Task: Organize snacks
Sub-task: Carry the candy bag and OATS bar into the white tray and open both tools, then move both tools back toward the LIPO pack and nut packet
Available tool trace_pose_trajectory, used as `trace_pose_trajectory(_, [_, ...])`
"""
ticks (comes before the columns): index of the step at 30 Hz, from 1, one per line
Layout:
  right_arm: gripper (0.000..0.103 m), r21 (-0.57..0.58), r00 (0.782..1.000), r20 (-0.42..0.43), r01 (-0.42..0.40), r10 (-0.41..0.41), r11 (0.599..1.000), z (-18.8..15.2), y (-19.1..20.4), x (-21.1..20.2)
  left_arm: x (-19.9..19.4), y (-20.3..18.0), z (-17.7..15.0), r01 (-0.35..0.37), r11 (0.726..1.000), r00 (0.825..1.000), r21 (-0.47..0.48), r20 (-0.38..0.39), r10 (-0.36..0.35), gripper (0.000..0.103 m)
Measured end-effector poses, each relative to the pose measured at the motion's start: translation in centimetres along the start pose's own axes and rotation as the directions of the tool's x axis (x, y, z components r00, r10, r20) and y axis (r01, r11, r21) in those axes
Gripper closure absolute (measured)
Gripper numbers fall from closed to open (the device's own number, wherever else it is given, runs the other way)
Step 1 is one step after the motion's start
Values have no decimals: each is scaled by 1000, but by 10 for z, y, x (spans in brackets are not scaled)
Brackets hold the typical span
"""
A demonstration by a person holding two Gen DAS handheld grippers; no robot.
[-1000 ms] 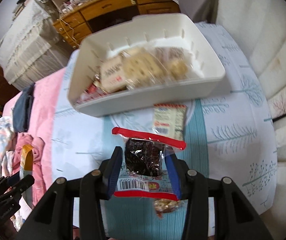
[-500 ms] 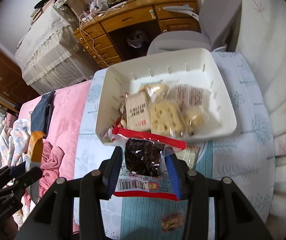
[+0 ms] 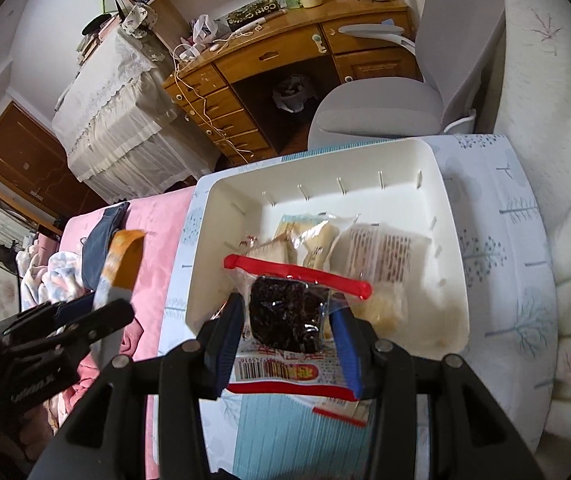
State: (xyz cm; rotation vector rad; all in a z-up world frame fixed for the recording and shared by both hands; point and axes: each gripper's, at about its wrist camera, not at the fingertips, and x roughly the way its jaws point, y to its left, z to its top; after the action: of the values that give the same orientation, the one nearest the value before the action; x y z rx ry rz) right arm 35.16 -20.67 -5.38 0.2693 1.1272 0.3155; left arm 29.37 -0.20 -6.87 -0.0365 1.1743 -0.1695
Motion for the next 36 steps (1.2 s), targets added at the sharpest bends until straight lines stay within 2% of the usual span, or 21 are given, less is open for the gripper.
trace_pose_trajectory(9, [57, 47, 996, -61, -64, 67, 997, 14, -35, 34, 62, -13, 19, -15, 995, 999, -99, -42, 11, 62])
trace_pose_trajectory(10, [56, 60, 995, -65, -74, 78, 995, 13, -38, 37, 68, -12, 19, -20, 992, 999, -121, -53, 13, 57])
trace_pose_trajectory(11, [55, 73, 994, -67, -81, 86, 994, 13, -41, 39, 73, -11, 18, -16, 990, 998, -139, -67, 7, 45])
trace_pose_trajectory(12, [54, 85, 993, -71, -85, 91, 993, 12, -44, 42, 76, -9, 18, -17, 988, 997, -152, -79, 5, 38])
trace_pose_trajectory(13, [54, 95, 993, -78, -84, 92, 992, 13, -47, 44, 77, -8, 16, -22, 987, 996, -161, -84, 8, 32])
trace_pose_trajectory(14, [53, 104, 992, -88, -81, 91, 991, 13, -49, 47, 77, -8, 15, -31, 986, 996, -166, -85, 17, 32])
trace_pose_trajectory(15, [53, 115, 991, -94, -84, 95, 990, 13, -52, 49, 75, -8, 14, -39, 985, 996, -168, -84, 26, 32])
trace_pose_trajectory(19, [40, 146, 989, -93, -98, 112, 984, 13, -58, 50, 67, -5, 8, -56, 984, 995, -172, -93, 41, 22])
trace_pose_trajectory(23, [31, 180, 991, -73, -100, 114, 979, 11, -57, 43, 54, 0, 0, -63, 983, 995, -174, -91, 47, 22])
trace_pose_trajectory(30, [26, 197, 994, -31, -97, 105, 976, -8, -29, 17, 16, 17, -25, -34, 988, 999, -153, -43, 28, 21])
trace_pose_trajectory(36, [26, 219, 997, 19, -83, 81, 972, -49, 6, -8, -15, 41, -66, -11, 993, 1000, -120, -11, 10, 21])
